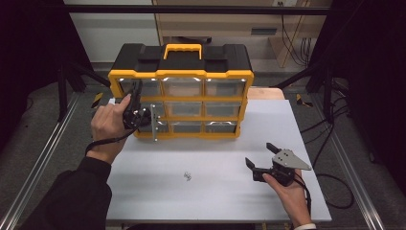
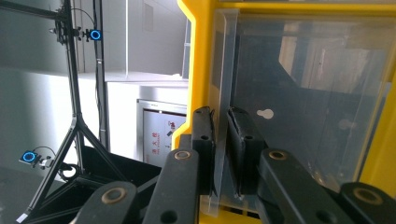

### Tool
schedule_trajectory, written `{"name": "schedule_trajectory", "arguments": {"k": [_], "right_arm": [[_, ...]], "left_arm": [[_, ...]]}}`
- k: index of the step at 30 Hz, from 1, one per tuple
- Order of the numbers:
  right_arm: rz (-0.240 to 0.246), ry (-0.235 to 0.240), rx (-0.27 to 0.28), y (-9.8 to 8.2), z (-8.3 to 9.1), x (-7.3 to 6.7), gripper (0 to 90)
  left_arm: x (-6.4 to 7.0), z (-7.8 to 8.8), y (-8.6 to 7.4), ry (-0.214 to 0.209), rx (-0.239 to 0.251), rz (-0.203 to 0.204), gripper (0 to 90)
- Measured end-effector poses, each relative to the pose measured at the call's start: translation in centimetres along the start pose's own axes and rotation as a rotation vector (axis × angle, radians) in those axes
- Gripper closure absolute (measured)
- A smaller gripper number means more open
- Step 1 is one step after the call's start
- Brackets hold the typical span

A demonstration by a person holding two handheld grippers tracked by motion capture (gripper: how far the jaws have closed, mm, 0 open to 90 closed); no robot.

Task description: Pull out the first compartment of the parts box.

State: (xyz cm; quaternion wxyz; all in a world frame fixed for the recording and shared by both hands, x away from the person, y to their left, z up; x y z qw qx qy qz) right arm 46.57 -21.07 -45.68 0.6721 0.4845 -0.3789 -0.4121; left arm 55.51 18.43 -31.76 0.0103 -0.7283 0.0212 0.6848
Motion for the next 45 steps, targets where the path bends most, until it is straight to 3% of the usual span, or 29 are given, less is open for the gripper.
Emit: {"name": "schedule_trajectory", "arguments": {"k": [29, 45], "right_arm": [[0.007, 0.0, 0.0, -0.09, -0.13, 0.01, 6.7], [0.006, -0.002, -0.004, -0.1, -0.11, 0.03, 6.8]], "left_arm": [[0.19, 0.09, 0.04, 0.026, -0.01, -0.026, 83.6], [0.21, 0.16, 0.04, 0.026, -0.007, -0.022, 83.8]]}}
Point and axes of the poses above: each handheld gripper's, and its own axes: z roughly backward along the jaws, y roughly out of its top, x roughly to its right, the point moved 4 cm from there along -z, roughly forward along the jaws, and after that the axes turned 11 degrees about -y, right-handed, at the moved point
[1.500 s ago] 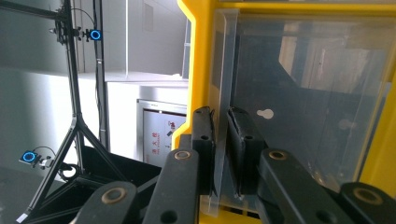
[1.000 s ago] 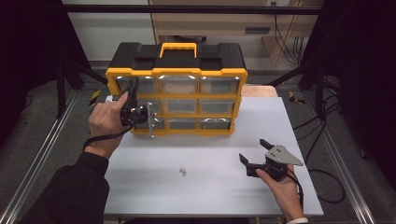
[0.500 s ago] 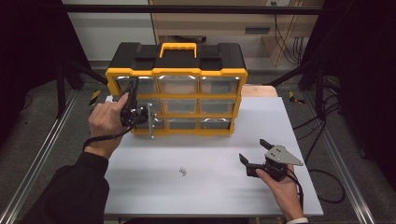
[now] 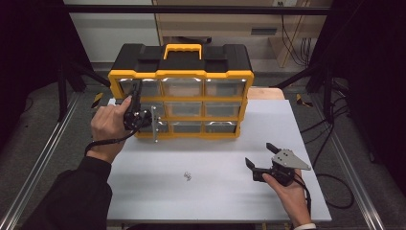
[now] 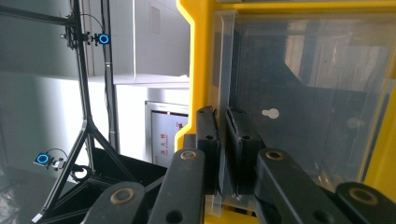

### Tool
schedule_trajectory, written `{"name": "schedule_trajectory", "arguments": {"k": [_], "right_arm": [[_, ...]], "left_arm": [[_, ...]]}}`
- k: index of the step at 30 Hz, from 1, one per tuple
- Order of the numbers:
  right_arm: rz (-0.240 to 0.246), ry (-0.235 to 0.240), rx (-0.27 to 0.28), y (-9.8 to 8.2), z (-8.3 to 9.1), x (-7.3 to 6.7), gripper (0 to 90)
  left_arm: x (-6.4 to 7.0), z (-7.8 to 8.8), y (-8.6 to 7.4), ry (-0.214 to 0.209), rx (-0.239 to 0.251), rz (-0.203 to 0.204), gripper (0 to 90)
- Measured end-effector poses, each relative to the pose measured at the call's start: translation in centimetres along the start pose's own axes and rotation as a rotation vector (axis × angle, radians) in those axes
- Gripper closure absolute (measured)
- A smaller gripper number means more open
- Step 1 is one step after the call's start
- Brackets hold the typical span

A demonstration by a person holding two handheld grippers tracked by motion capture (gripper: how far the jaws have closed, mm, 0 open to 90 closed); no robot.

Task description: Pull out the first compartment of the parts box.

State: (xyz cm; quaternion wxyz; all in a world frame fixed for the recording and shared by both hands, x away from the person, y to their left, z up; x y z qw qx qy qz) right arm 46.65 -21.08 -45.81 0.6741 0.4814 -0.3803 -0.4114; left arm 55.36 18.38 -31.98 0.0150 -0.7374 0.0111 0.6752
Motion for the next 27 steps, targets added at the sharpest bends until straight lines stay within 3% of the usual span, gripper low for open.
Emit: {"name": "schedule_trajectory", "arguments": {"k": [15, 16, 19, 27], "right_arm": [[0.0, -0.002, -0.001, -0.01, 0.0, 0.03, 6.7], [0.001, -0.002, 0.0, -0.01, 0.0, 0.03, 6.7], [0.0, -0.002, -0.001, -0.01, -0.01, 0.04, 6.7], [0.001, -0.002, -0.001, -0.02, -0.02, 0.03, 6.7]], "left_arm": [[0.03, 0.04, 0.06, 0.001, -0.004, 0.001, 83.8], [0.07, -0.09, 0.11, 0.015, 0.02, 0.005, 83.8], [0.04, 0.09, 0.09, 0.004, -0.002, 0.003, 83.8], [0.06, 0.25, 0.08, 0.006, 0.006, 0.012, 83.8]]}}
Point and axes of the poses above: each handheld gripper's, and its own axes: z roughly backward along the jaws, y roughly out of its top, x roughly to its right, the point moved 4 cm from there along -z, roughly forward along the jaws, and after that the axes turned 11 degrees about -y, right-handed, at the moved point
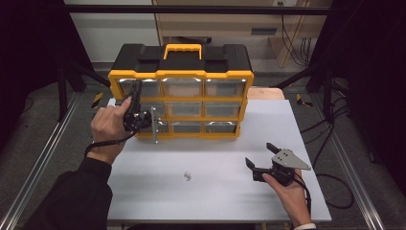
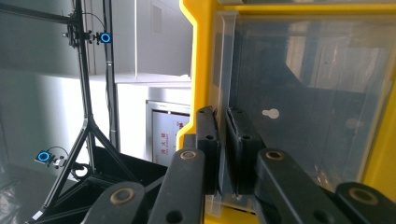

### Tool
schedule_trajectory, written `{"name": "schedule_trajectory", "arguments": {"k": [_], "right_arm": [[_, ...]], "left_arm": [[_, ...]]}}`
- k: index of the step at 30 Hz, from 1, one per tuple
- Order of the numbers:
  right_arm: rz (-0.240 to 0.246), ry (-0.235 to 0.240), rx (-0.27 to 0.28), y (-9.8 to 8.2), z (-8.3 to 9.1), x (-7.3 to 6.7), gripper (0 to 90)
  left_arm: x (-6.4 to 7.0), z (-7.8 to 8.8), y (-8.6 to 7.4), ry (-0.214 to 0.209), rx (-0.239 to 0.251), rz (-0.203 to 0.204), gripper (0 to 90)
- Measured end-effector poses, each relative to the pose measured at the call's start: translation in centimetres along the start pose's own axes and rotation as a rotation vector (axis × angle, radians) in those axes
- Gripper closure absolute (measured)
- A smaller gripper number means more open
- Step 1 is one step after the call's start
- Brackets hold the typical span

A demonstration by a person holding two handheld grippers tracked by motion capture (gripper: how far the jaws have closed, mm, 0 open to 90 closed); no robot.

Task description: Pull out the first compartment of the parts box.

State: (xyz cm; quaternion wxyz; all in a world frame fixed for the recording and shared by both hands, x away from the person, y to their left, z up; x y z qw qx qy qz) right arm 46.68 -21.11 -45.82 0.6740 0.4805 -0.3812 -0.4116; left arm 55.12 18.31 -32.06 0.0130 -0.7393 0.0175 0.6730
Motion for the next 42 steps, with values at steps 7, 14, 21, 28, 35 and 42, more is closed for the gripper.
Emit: {"name": "schedule_trajectory", "arguments": {"k": [7, 14, 21, 28, 35, 42], "right_arm": [[0.001, 0.001, -0.001, 0.0, 0.0, 0.0, 6.7], [0.0, 0.0, -0.001, 0.0, 0.0, 0.0, 6.7], [0.001, 0.0, 0.001, 0.0, 0.0, 0.0, 6.7], [0.0, -0.001, 0.001, 0.0, 0.0, 0.0, 6.7], [0.0, 0.002, 0.006, 0.0, 0.0, 0.0, 6.7], [-0.001, -0.001, 0.004, 0.1, 0.0, 0.0, 6.7]], "left_arm": [[0.0, 0.3, -0.1, 0.001, 0.0, -0.006, 83.8], [-0.1, 0.6, -0.1, 0.002, 0.003, -0.008, 83.8], [-0.1, 1.0, -0.1, 0.003, 0.011, -0.001, 83.8], [-0.1, 1.3, -0.1, 0.002, 0.008, -0.005, 83.8], [-0.1, 1.6, -0.1, 0.002, 0.017, -0.001, 83.8], [-0.2, 1.9, -0.1, 0.006, 0.02, -0.009, 83.8]]}}
Point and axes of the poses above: each handheld gripper's, and its own axes: z roughly backward along the jaws, y roughly out of its top, x roughly to its right, the point moved 4 cm from there along -z, roughly forward along the jaws, and after that the axes turned 11 degrees about -y, right-handed, at the moved point
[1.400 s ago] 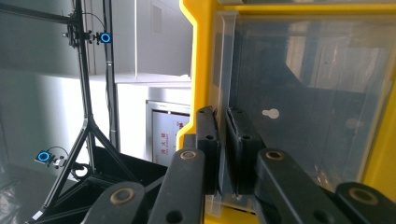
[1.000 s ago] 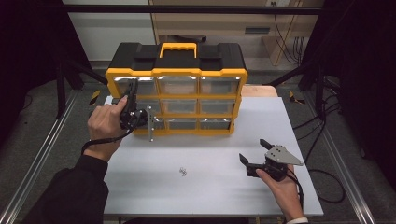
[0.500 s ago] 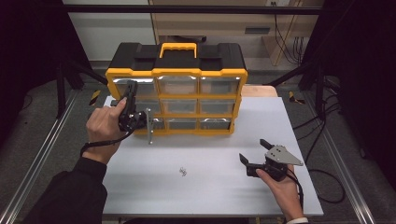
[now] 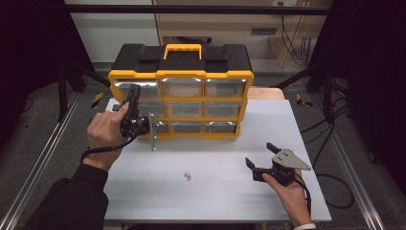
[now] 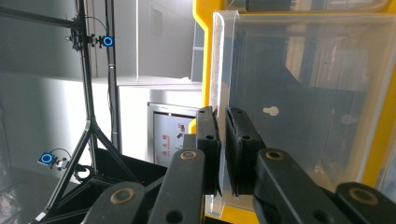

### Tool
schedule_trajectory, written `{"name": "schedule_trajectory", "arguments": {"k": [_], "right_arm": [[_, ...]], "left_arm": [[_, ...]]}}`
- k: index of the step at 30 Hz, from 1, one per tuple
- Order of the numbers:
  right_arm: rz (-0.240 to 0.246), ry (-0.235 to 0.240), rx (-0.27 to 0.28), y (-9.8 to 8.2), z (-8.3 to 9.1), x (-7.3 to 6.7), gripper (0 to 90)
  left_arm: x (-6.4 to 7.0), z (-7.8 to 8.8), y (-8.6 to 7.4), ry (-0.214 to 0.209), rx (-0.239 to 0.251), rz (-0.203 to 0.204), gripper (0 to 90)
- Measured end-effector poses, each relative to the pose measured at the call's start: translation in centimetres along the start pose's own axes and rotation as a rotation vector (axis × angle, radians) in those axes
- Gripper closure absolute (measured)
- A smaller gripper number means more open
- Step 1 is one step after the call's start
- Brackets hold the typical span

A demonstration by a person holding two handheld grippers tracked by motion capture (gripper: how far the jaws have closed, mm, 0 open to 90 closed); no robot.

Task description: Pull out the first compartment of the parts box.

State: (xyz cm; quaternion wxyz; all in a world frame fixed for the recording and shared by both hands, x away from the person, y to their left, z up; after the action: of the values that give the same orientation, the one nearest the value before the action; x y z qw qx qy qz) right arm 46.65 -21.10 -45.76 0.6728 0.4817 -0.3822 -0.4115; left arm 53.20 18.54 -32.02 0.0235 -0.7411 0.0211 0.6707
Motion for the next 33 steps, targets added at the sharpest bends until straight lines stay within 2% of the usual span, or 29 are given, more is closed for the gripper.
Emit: {"name": "schedule_trajectory", "arguments": {"k": [7, 8, 9, 24, 26, 27, 30, 33], "right_arm": [[-0.001, 0.0, 0.0, 0.0, 0.0, 0.0, 6.7], [-0.001, -0.001, 0.001, 0.0, 0.0, 0.0, 6.7], [0.001, -0.002, 0.002, 0.0, 0.0, 0.0, 6.7], [0.006, 0.001, 0.002, 0.0, 0.0, 0.0, 6.7], [0.005, 0.001, 0.002, 0.0, 0.0, 0.0, 6.7], [0.005, 0.0, 0.003, 0.0, 0.0, 0.0, 6.7], [0.005, 0.0, 0.003, 0.0, 0.0, 0.0, 6.7], [0.004, 0.0, 0.0, 0.0, 0.0, 0.0, 6.7]], "left_arm": [[0.0, 0.4, 0.0, -0.005, -0.007, 0.001, 83.8], [0.0, 0.3, 0.0, 0.007, 0.019, 0.007, 83.8], [0.0, 0.5, 0.0, -0.003, -0.003, 0.007, 83.8], [-0.1, 1.3, -0.1, -0.003, -0.003, 0.003, 83.7], [-0.1, 1.2, -0.1, 0.009, 0.026, 0.009, 83.7], [-0.1, 1.4, -0.1, -0.006, -0.006, 0.004, 83.7], [-0.2, 1.6, -0.1, -0.006, -0.005, 0.004, 83.7], [-0.1, 1.5, -0.1, 0.007, 0.024, 0.012, 83.7]]}}
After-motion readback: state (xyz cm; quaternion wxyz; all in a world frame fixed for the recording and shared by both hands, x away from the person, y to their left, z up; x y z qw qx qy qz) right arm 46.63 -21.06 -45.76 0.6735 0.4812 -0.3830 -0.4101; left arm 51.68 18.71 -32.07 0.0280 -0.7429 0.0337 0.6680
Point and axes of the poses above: each handheld gripper's, and its own axes: z roughly backward along the jaws, y roughly out of its top, x roughly to its right, the point moved 4 cm from there along -z, roughly forward along the jaws, and after that the axes turned 11 degrees about -y, right-handed, at the moved point
